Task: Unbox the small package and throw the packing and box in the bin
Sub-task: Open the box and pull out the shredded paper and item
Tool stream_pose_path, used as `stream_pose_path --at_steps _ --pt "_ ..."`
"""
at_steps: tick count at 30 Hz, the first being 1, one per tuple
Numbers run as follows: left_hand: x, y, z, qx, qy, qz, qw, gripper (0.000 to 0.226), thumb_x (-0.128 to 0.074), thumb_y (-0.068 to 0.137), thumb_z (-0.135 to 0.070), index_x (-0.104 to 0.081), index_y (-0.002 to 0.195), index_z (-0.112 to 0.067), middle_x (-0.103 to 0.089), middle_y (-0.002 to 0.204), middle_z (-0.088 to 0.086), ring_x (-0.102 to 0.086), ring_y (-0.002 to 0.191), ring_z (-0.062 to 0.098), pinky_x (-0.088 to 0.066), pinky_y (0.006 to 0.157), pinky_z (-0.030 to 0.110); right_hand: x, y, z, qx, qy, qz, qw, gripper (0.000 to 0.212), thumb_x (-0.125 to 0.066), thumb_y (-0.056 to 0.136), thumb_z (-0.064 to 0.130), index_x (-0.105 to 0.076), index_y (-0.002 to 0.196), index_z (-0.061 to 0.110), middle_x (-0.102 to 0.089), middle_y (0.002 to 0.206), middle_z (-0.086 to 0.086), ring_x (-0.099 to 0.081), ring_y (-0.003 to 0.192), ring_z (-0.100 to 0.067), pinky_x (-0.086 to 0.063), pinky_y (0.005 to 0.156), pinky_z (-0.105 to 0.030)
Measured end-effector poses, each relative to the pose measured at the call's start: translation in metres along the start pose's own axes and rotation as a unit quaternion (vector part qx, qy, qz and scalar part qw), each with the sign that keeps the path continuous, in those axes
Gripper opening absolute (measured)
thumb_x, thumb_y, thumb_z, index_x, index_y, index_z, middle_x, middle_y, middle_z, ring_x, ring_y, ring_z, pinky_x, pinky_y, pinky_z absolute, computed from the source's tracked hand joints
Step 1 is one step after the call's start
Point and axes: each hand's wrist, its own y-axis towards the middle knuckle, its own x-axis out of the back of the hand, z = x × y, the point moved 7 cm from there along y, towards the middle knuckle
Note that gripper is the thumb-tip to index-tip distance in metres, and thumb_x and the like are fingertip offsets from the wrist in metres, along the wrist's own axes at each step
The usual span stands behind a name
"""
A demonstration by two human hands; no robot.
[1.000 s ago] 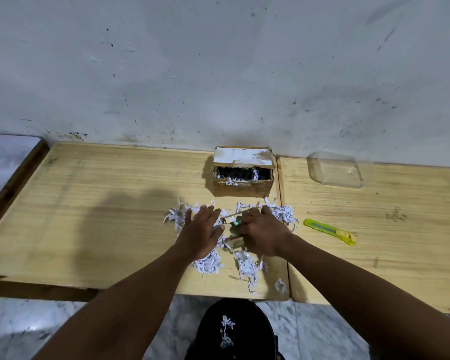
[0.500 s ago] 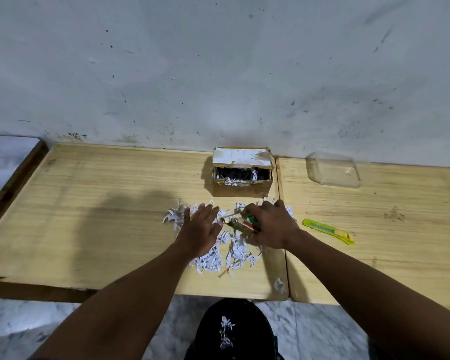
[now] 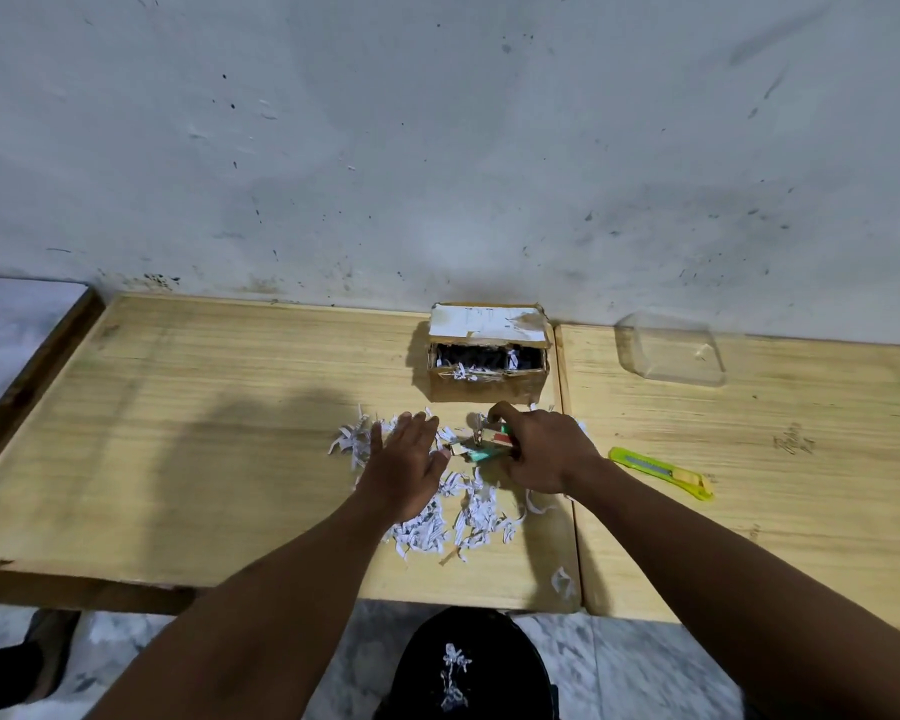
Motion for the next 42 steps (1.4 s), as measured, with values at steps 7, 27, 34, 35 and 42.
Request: stream_pose_path --at_steps 7,27,34,35,42 --pt "-0.013 0.010 0.006 0.021 0.051 -0.014 0.998 0.080 -0.004 0.089 -0.056 -0.019 0.154 -0.012 -0.014 0.163 0.010 -0.006 0.151 0.026 -0.002 0.117 0.057 -0.007 0.020 0.011 0.042 -0.070 0.008 0.997 0.052 -0.067 0.072 0.047 -0.059 0.118 0.024 -0.061 0.110 0.002 -0.066 0.093 -0.028 -0.049 0.072 -0.033" --pt "-0.034 0.001 0.016 0.047 0.073 -0.023 0.996 0.066 -0.021 0.098 -0.050 -0.018 0.155 -0.016 -0.012 0.164 0.001 -0.003 0.151 0.024 -0.010 0.118 0.060 -0.027 0.034 0.010 0.001 -0.070 0.013 0.997 0.058 -0.071 0.070 0.045 -0.057 0.120 0.019 -0.061 0.112 -0.004 -0.065 0.097 -0.031 -0.047 0.072 -0.034" --pt "-0.030 0.002 0.015 0.053 0.058 -0.025 0.997 0.074 -0.019 0.092 -0.059 -0.021 0.154 -0.018 -0.014 0.163 0.002 -0.006 0.151 0.024 -0.013 0.115 0.061 -0.003 0.035 0.017 0.006 0.006 0.001 1.000 0.049 -0.071 0.071 0.030 -0.061 0.118 0.020 -0.070 0.111 -0.009 -0.064 0.098 -0.033 -0.050 0.075 -0.033" --pt "-0.031 0.002 0.016 0.052 0.057 -0.025 0.997 0.075 -0.018 0.092 -0.060 -0.021 0.154 -0.018 -0.015 0.163 0.002 -0.007 0.151 0.024 -0.013 0.115 0.061 -0.001 0.035 0.018 0.010 0.009 -0.002 1.000 0.052 -0.071 0.072 0.028 -0.060 0.122 0.021 -0.071 0.112 -0.009 -0.065 0.100 -0.033 -0.052 0.077 -0.034" --pt "-0.037 0.006 0.017 0.059 0.059 0.012 0.996 0.081 -0.008 0.090 -0.063 -0.011 0.156 -0.017 -0.001 0.165 0.003 0.006 0.151 0.025 -0.007 0.116 0.062 0.030 -0.001 -0.036 -0.053 0.093 -0.104 0.989 0.062 -0.066 0.069 0.018 -0.059 0.129 0.032 -0.069 0.116 0.000 -0.065 0.097 -0.029 -0.053 0.073 -0.033"
